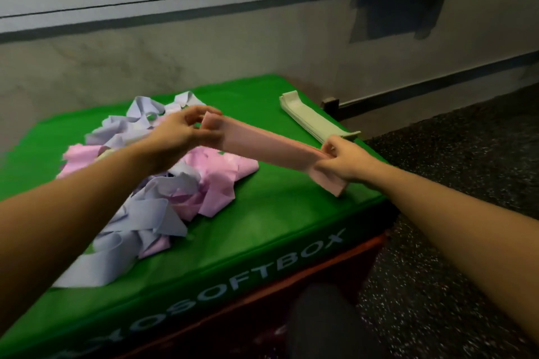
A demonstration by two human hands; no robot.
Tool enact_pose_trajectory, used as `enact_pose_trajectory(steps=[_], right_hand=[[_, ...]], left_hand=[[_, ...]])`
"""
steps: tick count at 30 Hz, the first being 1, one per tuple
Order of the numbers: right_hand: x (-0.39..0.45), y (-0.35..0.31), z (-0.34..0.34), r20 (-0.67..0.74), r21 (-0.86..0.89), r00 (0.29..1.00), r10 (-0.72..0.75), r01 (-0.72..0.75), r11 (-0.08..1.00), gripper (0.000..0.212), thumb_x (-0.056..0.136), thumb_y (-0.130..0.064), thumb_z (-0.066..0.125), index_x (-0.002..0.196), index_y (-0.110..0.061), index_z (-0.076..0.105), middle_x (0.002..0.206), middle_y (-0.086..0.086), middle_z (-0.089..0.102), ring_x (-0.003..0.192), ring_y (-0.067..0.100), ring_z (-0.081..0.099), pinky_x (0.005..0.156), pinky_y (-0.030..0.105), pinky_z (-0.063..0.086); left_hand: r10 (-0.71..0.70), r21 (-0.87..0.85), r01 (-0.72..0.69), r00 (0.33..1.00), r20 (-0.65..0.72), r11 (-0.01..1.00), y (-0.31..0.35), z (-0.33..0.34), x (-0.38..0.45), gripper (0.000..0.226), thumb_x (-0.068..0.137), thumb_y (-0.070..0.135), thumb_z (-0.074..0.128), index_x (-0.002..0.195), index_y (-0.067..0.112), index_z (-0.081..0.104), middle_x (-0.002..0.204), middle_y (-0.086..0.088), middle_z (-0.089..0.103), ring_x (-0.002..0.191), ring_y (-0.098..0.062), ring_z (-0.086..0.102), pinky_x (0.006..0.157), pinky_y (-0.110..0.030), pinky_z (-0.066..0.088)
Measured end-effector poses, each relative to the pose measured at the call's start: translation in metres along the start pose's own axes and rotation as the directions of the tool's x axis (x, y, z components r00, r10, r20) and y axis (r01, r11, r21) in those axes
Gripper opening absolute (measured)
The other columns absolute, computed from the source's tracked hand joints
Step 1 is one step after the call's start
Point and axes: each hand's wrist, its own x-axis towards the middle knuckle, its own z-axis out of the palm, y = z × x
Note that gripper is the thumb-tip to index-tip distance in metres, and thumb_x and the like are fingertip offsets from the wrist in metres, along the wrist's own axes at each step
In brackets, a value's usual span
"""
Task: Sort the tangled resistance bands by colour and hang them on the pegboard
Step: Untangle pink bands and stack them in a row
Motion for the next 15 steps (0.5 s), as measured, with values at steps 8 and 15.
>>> enact_pose_trajectory(steps=[8, 15], right_hand=[[-0.027, 0.001, 0.0, 0.235, -0.356, 0.947, -0.221, 0.296, 0.886, 0.028, 0.094, -0.023, 0.056, 0.12, -0.033, 0.062, 0.111, -0.002, 0.07, 0.1, 0.021, 0.064, 0.088, 0.039, 0.052], [-0.034, 0.0, 0.028, 0.243, -0.436, 0.931, -0.273, 0.356, 0.826, 0.03, 0.096, -0.03, 0.053, 0.127, -0.03, 0.054, 0.123, 0.002, 0.06, 0.113, 0.024, 0.055, 0.097, 0.043, 0.046]], left_hand=[[0.115, 0.354, -0.126, 0.992, 0.052, 0.927, -0.049, 0.018, -0.109, 0.062, 0.068, 0.006, 0.063, 0.101, 0.058, 0.055, 0.096, -0.001, 0.055, 0.076, -0.008, 0.056, 0.072, -0.016, 0.047], [0.238, 0.663, -0.265, 0.962, 0.133, 0.7, -0.086, 0.025, -0.135, 0.063, 0.085, -0.014, 0.053, 0.135, 0.022, 0.056, 0.123, 0.01, 0.041, 0.116, -0.003, 0.045, 0.106, -0.007, 0.026]])
